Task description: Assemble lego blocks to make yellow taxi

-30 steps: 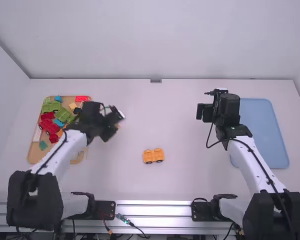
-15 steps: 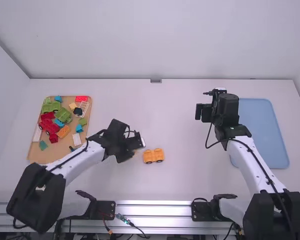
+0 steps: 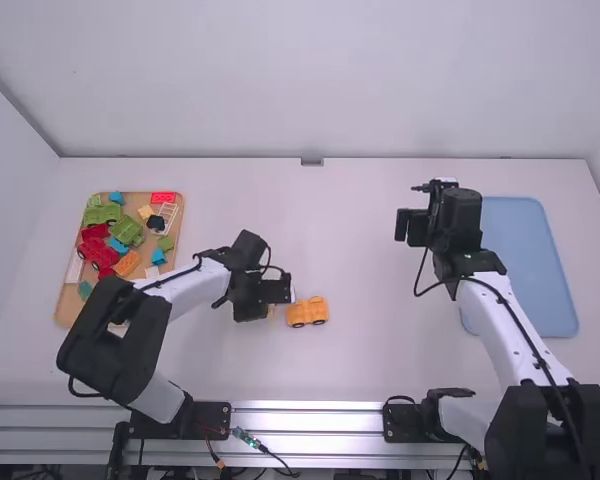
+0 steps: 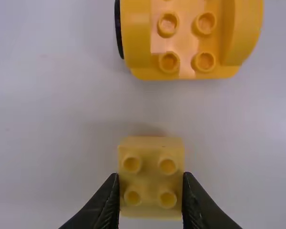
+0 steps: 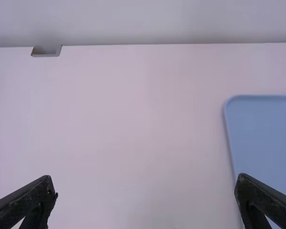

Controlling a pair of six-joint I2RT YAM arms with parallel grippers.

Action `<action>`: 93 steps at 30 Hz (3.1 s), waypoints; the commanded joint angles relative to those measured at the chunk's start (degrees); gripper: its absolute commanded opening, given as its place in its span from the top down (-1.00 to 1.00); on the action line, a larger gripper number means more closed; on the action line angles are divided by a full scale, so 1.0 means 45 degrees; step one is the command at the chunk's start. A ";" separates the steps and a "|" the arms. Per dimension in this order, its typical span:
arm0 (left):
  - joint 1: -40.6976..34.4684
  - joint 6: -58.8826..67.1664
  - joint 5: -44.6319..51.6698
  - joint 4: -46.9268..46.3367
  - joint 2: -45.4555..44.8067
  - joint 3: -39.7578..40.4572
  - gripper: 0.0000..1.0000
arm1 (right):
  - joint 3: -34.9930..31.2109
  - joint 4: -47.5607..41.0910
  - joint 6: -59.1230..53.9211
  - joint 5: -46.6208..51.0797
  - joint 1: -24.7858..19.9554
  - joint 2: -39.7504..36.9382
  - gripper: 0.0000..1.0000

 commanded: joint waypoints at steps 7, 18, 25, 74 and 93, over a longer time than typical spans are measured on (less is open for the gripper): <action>0.0021 0.0162 0.0089 0.0115 0.0058 -0.0097 -0.48 | 0.0209 -0.0520 -0.1350 -0.0923 0.0010 0.0016 -0.98; 0.0113 0.0560 0.0900 0.0625 -0.0364 -0.0107 -0.98 | -0.0753 -0.1015 -0.7422 -0.7883 0.0010 0.0016 -0.98; 0.0725 0.2693 0.3596 0.2325 -0.1379 -0.1447 -0.98 | -0.3910 0.2822 -0.8976 -1.2070 0.0010 0.0181 -0.98; 0.5014 0.2343 0.9371 0.9970 0.1749 -0.4605 -0.95 | -0.4099 0.5396 -1.1769 -1.1361 0.4012 0.6019 -0.98; 0.4922 0.2333 0.9415 0.9960 0.2273 -0.4449 -0.83 | -0.3730 0.8539 -1.1540 -1.2327 0.4221 0.9011 -0.98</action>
